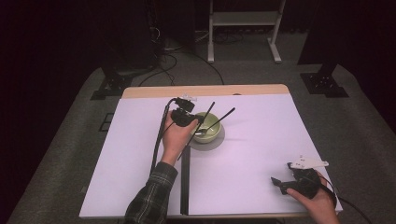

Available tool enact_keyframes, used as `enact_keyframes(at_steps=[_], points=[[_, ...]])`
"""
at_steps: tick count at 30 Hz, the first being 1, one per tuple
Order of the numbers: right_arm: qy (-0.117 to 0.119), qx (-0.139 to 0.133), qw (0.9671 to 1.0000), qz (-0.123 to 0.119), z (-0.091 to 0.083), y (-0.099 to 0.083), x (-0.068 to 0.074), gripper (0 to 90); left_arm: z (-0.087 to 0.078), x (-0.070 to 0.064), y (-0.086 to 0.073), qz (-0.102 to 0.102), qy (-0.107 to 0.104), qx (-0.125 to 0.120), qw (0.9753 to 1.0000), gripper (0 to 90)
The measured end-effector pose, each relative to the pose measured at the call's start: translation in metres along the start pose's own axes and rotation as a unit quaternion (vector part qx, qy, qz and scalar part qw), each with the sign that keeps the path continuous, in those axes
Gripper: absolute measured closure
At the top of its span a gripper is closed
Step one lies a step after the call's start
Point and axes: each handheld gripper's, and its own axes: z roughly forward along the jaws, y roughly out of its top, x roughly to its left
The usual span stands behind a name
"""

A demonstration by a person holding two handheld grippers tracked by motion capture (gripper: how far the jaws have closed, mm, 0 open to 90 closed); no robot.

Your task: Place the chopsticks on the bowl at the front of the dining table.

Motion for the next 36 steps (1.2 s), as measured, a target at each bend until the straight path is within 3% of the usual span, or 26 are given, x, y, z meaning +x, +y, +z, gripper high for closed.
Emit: enact_keyframes(at_steps=[15,36], points=[[0.000,0.000,1.0000,0.000,0.000,0.000,0.000,10.6,0.018,0.000,0.008,-0.009,-0.003,0.000,1.0000,86.4],[0.000,0.000,1.0000,0.001,0.000,0.000,0.000,10.6,0.038,0.002,0.006,-0.023,-0.014,0.001,0.9996,86.0]])
